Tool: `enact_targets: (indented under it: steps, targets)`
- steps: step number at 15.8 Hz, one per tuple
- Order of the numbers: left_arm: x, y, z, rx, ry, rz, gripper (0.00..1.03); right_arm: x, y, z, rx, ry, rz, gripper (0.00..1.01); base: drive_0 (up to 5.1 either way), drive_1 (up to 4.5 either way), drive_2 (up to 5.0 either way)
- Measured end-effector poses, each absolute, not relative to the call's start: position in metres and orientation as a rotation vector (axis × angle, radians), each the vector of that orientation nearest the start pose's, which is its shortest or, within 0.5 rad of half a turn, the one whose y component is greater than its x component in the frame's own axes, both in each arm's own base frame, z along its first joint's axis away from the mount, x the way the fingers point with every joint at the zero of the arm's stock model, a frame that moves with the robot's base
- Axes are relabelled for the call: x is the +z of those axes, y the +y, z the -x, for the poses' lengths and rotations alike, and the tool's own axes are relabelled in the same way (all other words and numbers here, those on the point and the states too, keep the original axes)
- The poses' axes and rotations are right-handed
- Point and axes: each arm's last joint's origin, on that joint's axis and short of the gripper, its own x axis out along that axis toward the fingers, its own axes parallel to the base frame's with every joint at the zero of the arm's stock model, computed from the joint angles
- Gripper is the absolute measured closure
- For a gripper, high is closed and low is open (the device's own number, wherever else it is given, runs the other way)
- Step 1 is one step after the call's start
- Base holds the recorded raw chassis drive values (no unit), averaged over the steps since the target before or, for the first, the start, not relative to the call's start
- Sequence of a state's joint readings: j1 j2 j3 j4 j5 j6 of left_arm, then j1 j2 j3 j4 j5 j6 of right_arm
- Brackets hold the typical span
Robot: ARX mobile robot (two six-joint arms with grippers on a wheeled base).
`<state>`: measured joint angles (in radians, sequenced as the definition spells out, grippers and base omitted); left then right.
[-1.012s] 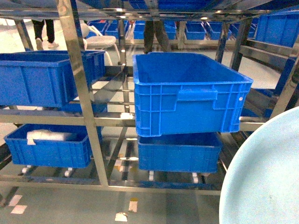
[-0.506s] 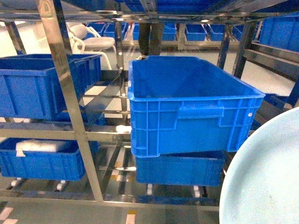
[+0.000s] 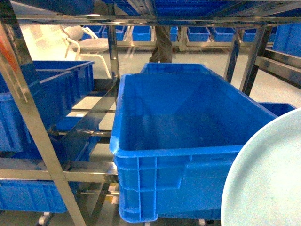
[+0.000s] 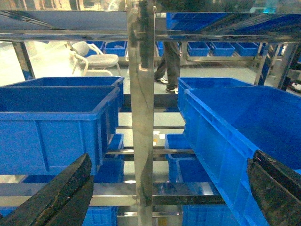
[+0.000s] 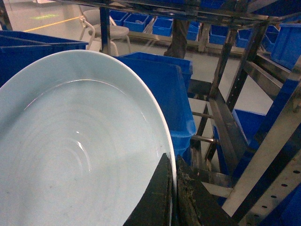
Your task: Place blue tray on left shelf second layer neatly
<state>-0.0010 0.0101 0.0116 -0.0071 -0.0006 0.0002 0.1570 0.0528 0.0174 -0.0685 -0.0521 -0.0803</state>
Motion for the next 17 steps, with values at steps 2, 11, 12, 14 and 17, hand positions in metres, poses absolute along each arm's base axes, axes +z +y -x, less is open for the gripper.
enact_targets:
  steps: [2,11,12,14,17]
  targets:
    - [0.166,0.0,-0.098,0.0,0.002,0.0,0.05,0.159,0.017,-0.098,0.214,0.097,0.085,0.99,-1.5,-1.47,-1.5]
    - [0.166,0.0,-0.098,0.0,0.001,0.0,0.05,0.159,0.017,-0.098,0.214,0.097,0.085,0.99,-1.5,-1.47,-1.5]
    - [0.166,0.0,-0.098,0.0,0.002,0.0,0.05,0.159,0.017,-0.098,0.214,0.097,0.085,0.99,-1.5,-1.47,-1.5]
    - [0.166,0.0,-0.098,0.0,0.002,0.0,0.05,0.159,0.017,-0.098,0.214,0.097,0.085,0.99,-1.5,-1.47,-1.5]
    - [0.166,0.0,-0.098,-0.001,0.001,0.0,0.05,0.165,0.011,-0.116,0.229,0.051,0.08,0.99,-1.5,-1.47,-1.5]
